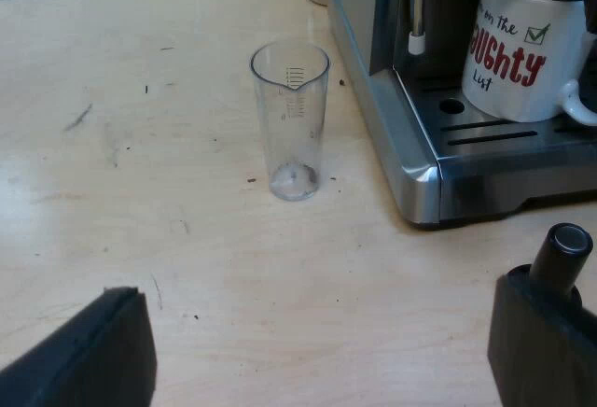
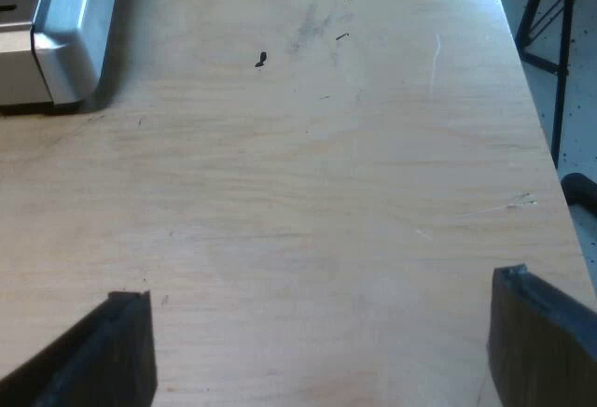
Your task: Remove mug from coffee machine
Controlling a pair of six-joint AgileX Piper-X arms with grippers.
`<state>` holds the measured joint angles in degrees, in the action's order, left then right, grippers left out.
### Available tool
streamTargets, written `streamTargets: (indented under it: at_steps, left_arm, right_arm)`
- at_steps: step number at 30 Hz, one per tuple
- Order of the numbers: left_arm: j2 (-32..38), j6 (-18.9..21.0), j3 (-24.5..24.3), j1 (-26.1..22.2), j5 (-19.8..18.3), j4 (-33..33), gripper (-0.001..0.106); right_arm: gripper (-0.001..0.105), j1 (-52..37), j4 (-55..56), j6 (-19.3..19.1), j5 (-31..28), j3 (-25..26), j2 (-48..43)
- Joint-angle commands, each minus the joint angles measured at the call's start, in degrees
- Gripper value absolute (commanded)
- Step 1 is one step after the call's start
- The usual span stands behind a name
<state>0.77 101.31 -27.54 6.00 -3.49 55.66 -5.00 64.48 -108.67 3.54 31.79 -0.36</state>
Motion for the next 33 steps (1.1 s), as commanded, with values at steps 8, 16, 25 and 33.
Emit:
streamTargets:
  at_steps: [8, 16, 25, 33]
  left_arm:
    - [2.1, 0.0, -0.4, 0.0, -1.6, -0.3, 0.083]
    - [1.6, 0.0, -5.7, 0.0, -8.8, -0.3, 0.083]
    - [-5.0, 0.0, -10.9, 0.8, -10.6, -4.7, 0.083]
    - [-13.7, 0.0, -12.7, 7.5, -11.4, -10.7, 0.083]
  right_arm:
    - [0.074, -0.2, 0.0, 0.3, 0.1, 0.6, -2.6]
    - [0.074, 3.0, -0.3, 0.5, 0.4, 5.4, 0.4]
    - [0.074, 9.7, -0.8, -2.4, 5.7, 12.7, 9.2]
    - [0.074, 17.1, -4.6, -6.0, 8.3, 17.3, 16.4]
